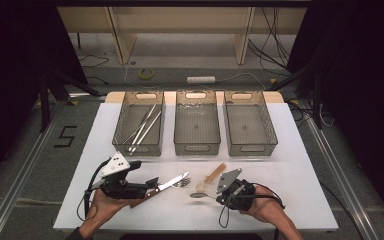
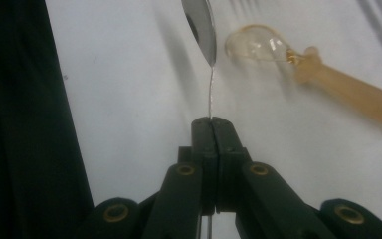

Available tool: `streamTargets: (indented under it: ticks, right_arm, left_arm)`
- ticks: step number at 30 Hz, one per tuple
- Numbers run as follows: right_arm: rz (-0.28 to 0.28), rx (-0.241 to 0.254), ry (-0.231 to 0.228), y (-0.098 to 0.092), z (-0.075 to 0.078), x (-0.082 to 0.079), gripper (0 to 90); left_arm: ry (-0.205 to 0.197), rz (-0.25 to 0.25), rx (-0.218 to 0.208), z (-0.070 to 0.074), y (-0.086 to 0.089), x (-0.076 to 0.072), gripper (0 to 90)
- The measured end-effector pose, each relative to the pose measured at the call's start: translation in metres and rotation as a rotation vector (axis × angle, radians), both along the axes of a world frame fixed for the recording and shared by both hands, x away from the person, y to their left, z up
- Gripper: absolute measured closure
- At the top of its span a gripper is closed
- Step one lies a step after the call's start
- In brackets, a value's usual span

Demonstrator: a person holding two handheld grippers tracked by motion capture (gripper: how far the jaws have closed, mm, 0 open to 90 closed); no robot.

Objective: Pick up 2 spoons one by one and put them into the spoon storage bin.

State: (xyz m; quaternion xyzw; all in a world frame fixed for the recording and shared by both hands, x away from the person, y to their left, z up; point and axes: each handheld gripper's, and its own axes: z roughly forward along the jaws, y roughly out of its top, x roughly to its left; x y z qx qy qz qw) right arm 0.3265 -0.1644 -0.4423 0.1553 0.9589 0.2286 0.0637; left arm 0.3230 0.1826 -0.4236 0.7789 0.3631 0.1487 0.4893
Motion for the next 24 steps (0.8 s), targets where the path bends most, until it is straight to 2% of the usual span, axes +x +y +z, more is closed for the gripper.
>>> streamTargets:
  ticks: [7, 11, 24]
  right_arm:
    - [-0.029, 0.043, -0.017, -0.004, 0.010, 0.011, 90.0]
    - [-0.046, 0.066, -0.032, -0.003, 0.017, 0.019, 90.0]
    - [-0.124, 0.110, -0.096, 0.010, 0.043, 0.062, 90.0]
  left_arm:
    - [-0.004, 0.004, -0.001, 0.000, -0.001, 0.000, 15.9]
    - [-0.006, 0.013, -0.016, 0.001, 0.001, 0.000, 15.9]
    - [-0.011, 0.030, -0.036, 0.002, 0.004, -0.001, 15.9]
